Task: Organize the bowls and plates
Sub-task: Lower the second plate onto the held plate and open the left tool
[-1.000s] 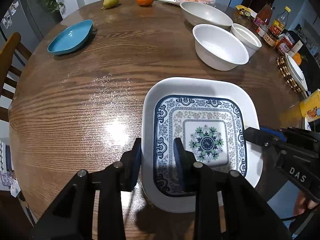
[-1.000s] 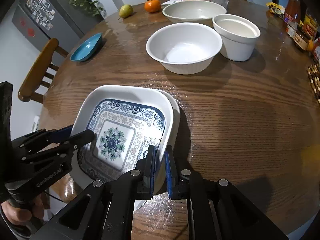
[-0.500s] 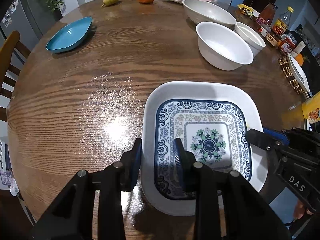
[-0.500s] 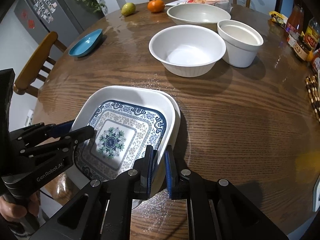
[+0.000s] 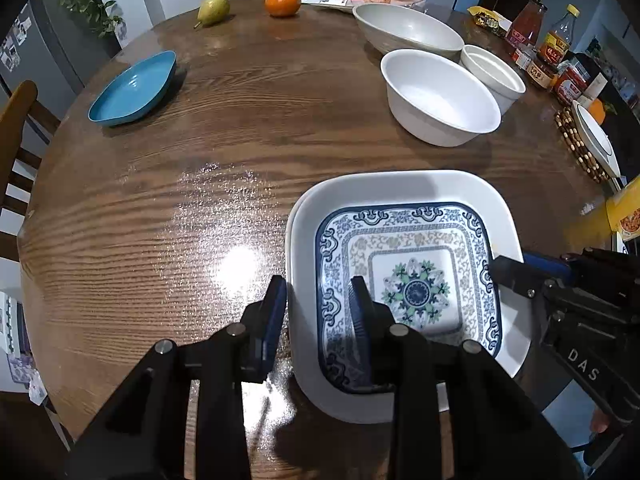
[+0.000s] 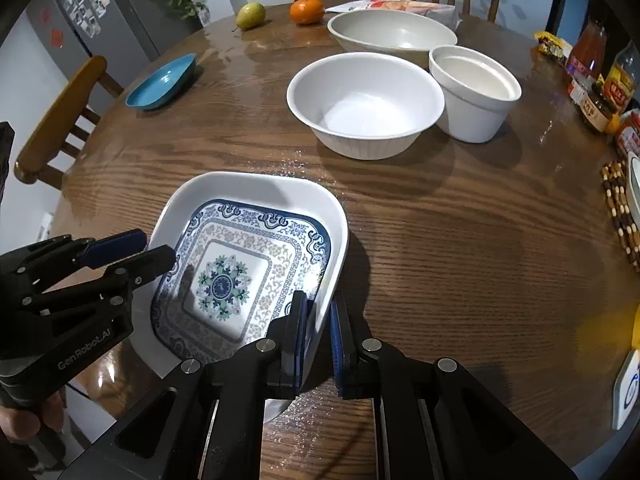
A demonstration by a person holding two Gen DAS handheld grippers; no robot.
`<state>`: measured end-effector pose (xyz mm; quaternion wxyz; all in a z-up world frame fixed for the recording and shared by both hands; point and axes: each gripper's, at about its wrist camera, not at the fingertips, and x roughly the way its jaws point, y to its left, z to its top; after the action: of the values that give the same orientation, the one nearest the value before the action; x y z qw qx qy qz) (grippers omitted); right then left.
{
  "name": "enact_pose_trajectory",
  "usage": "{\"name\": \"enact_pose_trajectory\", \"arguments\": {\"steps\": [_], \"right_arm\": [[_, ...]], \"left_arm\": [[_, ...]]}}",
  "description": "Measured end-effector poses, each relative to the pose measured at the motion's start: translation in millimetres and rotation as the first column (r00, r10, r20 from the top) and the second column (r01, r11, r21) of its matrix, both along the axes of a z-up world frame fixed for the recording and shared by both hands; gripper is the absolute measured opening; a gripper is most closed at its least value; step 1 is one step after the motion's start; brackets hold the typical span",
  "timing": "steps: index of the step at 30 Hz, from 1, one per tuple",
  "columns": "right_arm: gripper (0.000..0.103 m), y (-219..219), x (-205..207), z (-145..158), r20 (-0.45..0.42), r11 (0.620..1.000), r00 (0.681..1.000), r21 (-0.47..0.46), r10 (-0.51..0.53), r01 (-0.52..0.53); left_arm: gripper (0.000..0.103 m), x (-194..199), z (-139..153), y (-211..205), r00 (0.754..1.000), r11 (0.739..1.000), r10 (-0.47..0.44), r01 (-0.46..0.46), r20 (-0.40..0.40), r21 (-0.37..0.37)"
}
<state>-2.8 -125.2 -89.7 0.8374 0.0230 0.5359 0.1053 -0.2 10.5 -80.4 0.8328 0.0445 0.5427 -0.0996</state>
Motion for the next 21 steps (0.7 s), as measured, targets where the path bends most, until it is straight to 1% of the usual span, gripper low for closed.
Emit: {"name": "enact_pose_trajectory", "arguments": {"steps": [3,7,11,14,15,16,18,19,21], "right_arm": [[0.011,0.8,-0.1,-0.3,0.003,1.0,1.0,-0.011,0.005,-0.005],[0.011,-0.6,0.2,1.3,0.003,1.0,1.0,-0.001,-0.007,0.007],[0.011,-6.9,-0.8,12.5,0.036,1.0,0.999,0.017,-0.024,0.023],[0.011,-8.5,-1.0,21.9,0.058,0.999,0.998,0.027,-0.026,0.024],[0.013,-8.6,-1.4,24.6,0.063,0.999,0.998,0.032,-0.025,0.023],[0.014,-8.6,-1.6,27.8,0.068,0.999,0.997,0.043,-0.023,0.02],[0.026,-8.5,-1.5,32.2,0.073,0.998,0.997,0.062,-0.02,0.016],[0.029,-9.4,-1.2,34.8,0.075,0.997,0.997,0.074,-0.02,0.014],[0.04,-9.4,-0.5,38.7,0.079,0.996,0.997,0.093,-0.019,0.012]], "left_arm": [[0.03,1.3,0.2,-0.8,1.0,1.0,0.0,0.0,0.001,0.002],[0.031,2.3,3.9,-2.3,1.0,1.0,-0.002,0.002,0.012,0.004],[0.031,2.1,7.6,-2.1,1.0,1.0,0.0,-0.001,0.025,0.005],[0.037,2.6,10.0,-0.5,0.999,1.0,0.004,-0.005,0.034,0.013],[0.043,3.5,10.9,0.5,0.999,1.0,0.005,-0.006,0.035,0.012],[0.048,3.7,12.2,0.8,0.999,1.0,0.007,-0.007,0.038,0.013],[0.051,3.5,15.4,2.1,0.999,1.0,0.011,-0.011,0.049,0.018],[0.054,3.7,17.3,2.6,0.999,1.0,0.014,-0.014,0.052,0.018],[0.062,3.7,21.1,4.6,0.998,1.0,0.022,-0.023,0.058,0.016]]}}
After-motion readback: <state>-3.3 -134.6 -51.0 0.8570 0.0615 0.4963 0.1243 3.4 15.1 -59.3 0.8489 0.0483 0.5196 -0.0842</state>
